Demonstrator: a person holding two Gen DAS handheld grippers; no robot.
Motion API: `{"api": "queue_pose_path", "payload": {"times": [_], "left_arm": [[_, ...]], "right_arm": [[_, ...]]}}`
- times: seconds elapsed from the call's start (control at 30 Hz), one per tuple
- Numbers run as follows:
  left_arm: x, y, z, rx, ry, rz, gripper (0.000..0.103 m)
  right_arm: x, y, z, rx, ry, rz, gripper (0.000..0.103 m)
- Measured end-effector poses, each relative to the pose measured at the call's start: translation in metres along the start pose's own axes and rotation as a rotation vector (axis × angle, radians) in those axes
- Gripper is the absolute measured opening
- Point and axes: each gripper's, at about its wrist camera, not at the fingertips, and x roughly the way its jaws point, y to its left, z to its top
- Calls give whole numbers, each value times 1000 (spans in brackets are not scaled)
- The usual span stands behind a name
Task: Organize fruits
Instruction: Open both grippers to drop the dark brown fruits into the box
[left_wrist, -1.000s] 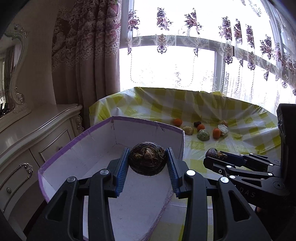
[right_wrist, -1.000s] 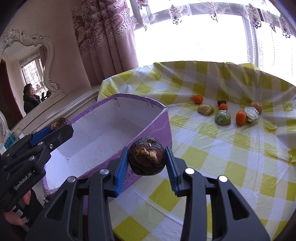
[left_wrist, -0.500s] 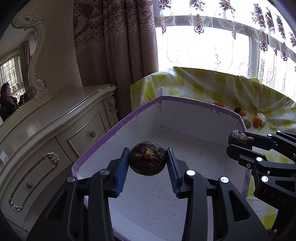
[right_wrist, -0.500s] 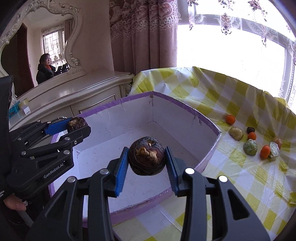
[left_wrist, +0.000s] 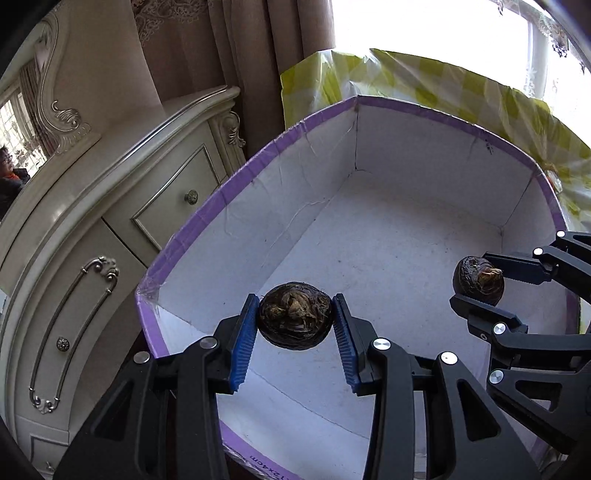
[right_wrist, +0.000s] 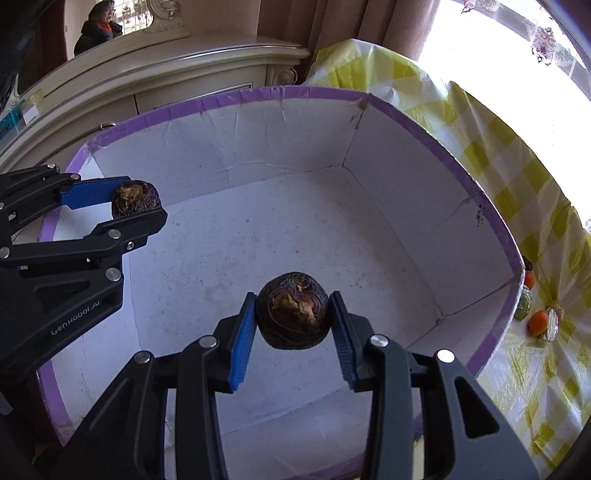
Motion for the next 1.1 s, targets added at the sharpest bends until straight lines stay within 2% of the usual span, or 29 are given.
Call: {"api": "queue_pose_path", "payload": {"times": [0.17, 0.2, 0.23, 0.27, 0.3, 0.33, 0.5, 0.57, 0.63, 0.73, 0.77, 0.8, 0.83, 0.93, 1.03, 1.1], "left_arm": [[6, -3, -1, 42, 34, 17, 40], [6, -4, -1, 47, 36, 17, 42], [7, -4, -1, 50, 36, 14, 46], [7, -5, -1, 53, 38, 8, 53], [8, -6, -1, 60, 37, 5, 57], [8, -8, -2, 65, 31, 10, 66], [6, -12, -1, 68, 21, 16, 74], [3, -12, 0, 66, 1, 50, 83], [1, -11, 1, 65, -26, 89, 87], [4, -8, 1, 49, -23, 90, 87], [4, -8, 0, 45, -25, 98, 87], [5, -9, 0, 47, -30, 109, 87], [5, -10, 0, 48, -34, 123, 87], [-2, -9, 4, 26, -54, 142, 87], [-27, -8, 13, -21, -138, 148, 87], [-54, -10, 18, -57, -244, 142, 87]], "right_arm": [[11, 2, -1, -1, 47, 9, 41], [10, 1, -1, -1, 43, 11, 45], [10, 1, 0, 1, 40, 9, 54], [9, 0, 0, 2, 35, -2, 61], [7, 0, 0, 1, 28, -13, 72], [6, -1, 0, -1, 23, -16, 76], [2, 2, -6, -3, -12, -22, 80], [1, 1, -7, 3, -30, -22, 80], [-1, 0, -8, 13, -49, -17, 81], [-4, 2, -10, 19, -82, -44, 82], [-6, 4, -11, 21, -94, -61, 85], [-8, 5, -12, 25, -108, -69, 93], [-9, 4, -13, 27, -123, -79, 95], [-16, 2, -16, 42, -176, -64, 95], [-31, -4, -20, 53, -250, -80, 95], [-48, -12, -27, 71, -334, -95, 95]]}}
